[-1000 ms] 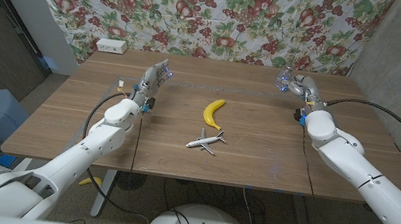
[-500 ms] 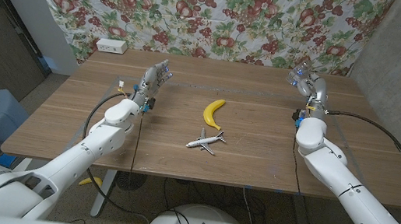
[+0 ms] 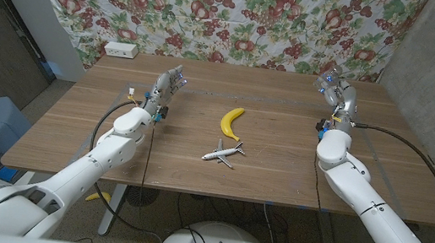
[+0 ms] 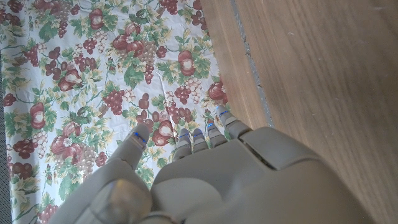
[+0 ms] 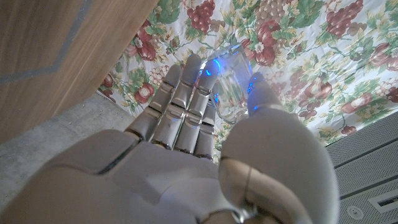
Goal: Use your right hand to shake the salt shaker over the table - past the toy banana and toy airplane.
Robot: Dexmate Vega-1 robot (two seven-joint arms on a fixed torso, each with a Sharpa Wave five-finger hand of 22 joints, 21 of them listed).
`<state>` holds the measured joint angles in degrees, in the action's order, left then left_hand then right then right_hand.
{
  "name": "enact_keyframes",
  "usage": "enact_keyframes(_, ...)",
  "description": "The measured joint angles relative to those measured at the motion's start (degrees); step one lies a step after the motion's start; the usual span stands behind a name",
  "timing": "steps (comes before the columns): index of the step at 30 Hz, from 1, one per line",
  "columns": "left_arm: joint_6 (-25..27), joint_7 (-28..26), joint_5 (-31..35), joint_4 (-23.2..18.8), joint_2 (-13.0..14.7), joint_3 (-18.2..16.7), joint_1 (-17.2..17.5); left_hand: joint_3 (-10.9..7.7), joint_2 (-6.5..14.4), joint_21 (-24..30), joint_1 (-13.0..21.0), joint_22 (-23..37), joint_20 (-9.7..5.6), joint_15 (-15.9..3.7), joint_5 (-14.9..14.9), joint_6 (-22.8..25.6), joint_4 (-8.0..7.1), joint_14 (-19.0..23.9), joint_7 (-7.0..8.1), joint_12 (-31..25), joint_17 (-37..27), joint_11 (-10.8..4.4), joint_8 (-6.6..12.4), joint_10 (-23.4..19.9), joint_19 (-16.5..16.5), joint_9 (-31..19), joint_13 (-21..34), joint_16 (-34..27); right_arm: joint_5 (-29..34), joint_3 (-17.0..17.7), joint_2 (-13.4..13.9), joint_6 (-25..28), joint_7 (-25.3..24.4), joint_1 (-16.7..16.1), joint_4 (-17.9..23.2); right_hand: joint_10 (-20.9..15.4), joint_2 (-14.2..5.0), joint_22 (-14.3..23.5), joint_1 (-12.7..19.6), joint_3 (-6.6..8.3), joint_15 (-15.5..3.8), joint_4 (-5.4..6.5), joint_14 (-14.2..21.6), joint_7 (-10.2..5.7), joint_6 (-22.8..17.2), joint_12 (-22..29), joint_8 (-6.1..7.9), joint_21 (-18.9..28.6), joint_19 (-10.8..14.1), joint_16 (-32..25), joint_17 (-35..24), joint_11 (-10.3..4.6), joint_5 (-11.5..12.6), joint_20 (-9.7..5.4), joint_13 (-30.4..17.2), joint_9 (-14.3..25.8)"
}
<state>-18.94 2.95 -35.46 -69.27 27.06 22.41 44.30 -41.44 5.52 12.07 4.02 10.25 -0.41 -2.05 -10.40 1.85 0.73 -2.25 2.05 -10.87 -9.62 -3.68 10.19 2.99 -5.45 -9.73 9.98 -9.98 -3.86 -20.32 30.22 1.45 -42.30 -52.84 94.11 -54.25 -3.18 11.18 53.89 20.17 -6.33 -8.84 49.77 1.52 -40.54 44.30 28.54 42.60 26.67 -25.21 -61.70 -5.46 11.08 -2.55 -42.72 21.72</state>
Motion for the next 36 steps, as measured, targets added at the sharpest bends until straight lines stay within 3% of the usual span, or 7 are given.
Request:
enact_keyframes(5,-0.14,0.17,-0.05,0.00,0.00,0.00,0.00,0.00,0.00,0.00,0.00,0.00,0.00,0.00,0.00,0.00,0.00,0.00,0.00,0.00,0.00,0.00,0.00,0.00,0.00,0.00,0.00,0.00,0.00,-0.56,2.38,0.00,0.00,0.87,1.26,0.00,0.00,0.00,0.00,0.00,0.00,0.00,0.00,0.00,0.00,0.00,-0.05,0.22,-0.15,0.44,0.00,0.00,0.00,-0.16,-0.16,0.00)
enact_keyframes(6,-0.15,0.20,-0.06,0.45,-0.09,0.00,-0.30,0.00,0.00,0.00,0.00,0.00,0.00,0.00,0.00,0.00,0.00,0.00,0.00,0.00,0.00,0.00,0.00,0.00,0.00,0.00,0.00,0.00,-1.34,-0.71,2.84,3.75,6.34,1.06,1.47,0.00,0.00,0.00,0.00,0.00,0.00,0.00,0.00,0.00,0.00,0.00,-0.06,0.22,-0.20,0.44,0.00,0.00,0.00,-0.21,-0.16,0.00)
enact_keyframes(17,-0.20,0.36,-0.10,0.62,-0.10,-0.02,-0.41,0.00,0.00,0.00,0.00,0.00,0.00,0.00,0.00,0.00,0.00,0.00,0.00,0.00,0.00,0.00,0.00,0.00,0.00,0.00,0.00,0.00,-3.93,-2.79,8.81,8.69,17.79,4.17,3.53,0.00,0.00,0.01,0.00,0.00,0.00,0.00,0.00,0.00,0.00,-0.24,-0.27,0.64,-0.22,0.88,-0.26,0.00,0.00,-0.19,-0.16,0.05)
enact_keyframes(23,-0.20,0.38,-0.11,0.62,-0.09,-0.03,-0.44,0.00,0.00,0.00,0.00,0.00,0.00,0.00,0.00,0.00,0.00,0.00,0.00,0.00,0.00,0.00,0.00,0.00,0.00,0.00,0.00,0.00,-5.55,-4.45,12.15,12.91,26.54,6.56,4.78,0.00,0.00,0.01,0.00,0.00,0.00,0.00,-0.01,0.00,0.00,-0.23,-0.29,0.85,-0.60,0.88,-0.53,0.00,-0.02,0.20,-0.42,0.23)
enact_keyframes(36,-0.20,0.00,-0.07,-0.25,0.08,-0.03,-0.13,0.00,0.00,0.00,0.00,0.00,0.00,0.00,0.00,0.00,0.00,0.00,0.00,0.00,0.00,0.00,0.00,0.00,0.00,0.00,0.00,0.00,-7.12,-6.83,16.24,17.70,34.72,9.65,6.47,-0.01,0.00,0.01,0.00,0.00,0.00,0.00,-0.01,0.00,0.00,-0.22,-0.13,1.07,-0.91,1.29,-0.79,-0.01,-0.07,-0.12,-0.41,0.22)
